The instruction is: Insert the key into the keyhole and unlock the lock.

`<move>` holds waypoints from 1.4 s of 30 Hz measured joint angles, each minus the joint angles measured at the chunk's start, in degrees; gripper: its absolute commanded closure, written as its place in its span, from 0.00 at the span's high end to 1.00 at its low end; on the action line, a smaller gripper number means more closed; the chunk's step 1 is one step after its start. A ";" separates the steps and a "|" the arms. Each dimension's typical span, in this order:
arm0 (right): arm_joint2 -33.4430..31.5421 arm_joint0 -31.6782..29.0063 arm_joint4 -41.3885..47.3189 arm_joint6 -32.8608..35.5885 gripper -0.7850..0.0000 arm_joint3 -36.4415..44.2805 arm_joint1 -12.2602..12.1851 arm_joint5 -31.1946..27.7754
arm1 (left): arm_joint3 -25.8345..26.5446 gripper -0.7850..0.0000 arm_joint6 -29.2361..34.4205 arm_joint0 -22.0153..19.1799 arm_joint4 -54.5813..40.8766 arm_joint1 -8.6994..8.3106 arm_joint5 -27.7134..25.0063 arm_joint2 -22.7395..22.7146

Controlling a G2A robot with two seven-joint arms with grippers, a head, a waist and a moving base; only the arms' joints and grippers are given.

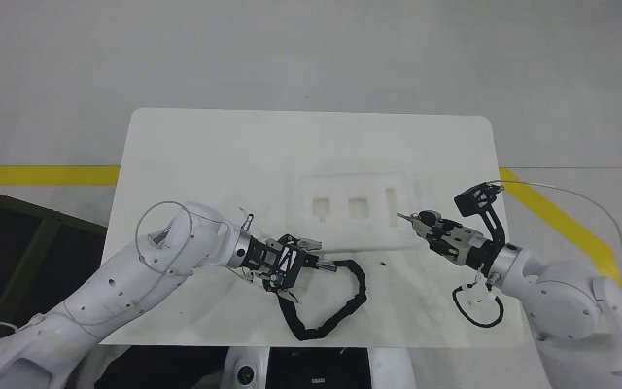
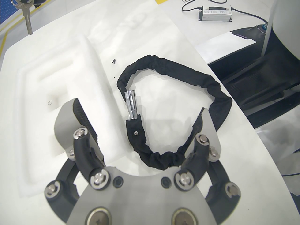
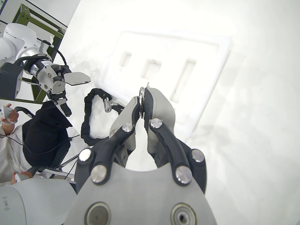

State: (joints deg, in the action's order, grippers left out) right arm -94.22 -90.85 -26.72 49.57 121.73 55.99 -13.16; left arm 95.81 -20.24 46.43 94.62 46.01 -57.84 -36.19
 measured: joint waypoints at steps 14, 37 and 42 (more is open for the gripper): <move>0.00 0.00 0.00 0.00 0.00 0.00 0.00 0.00 | 2.88 1.00 8.88 -1.95 -2.63 1.83 -0.16 7.17; 0.00 0.00 0.00 0.00 0.00 0.00 0.00 0.00 | -5.95 1.00 22.29 -9.52 -13.98 5.36 0.43 12.16; 0.00 0.00 0.00 0.00 0.00 0.00 0.00 0.00 | -6.58 1.00 24.89 -9.53 -14.66 5.86 2.70 10.74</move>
State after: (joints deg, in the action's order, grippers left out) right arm -94.22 -90.85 -26.72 49.57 121.73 55.99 -13.16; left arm 89.23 4.65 36.90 79.96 51.87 -55.15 -25.46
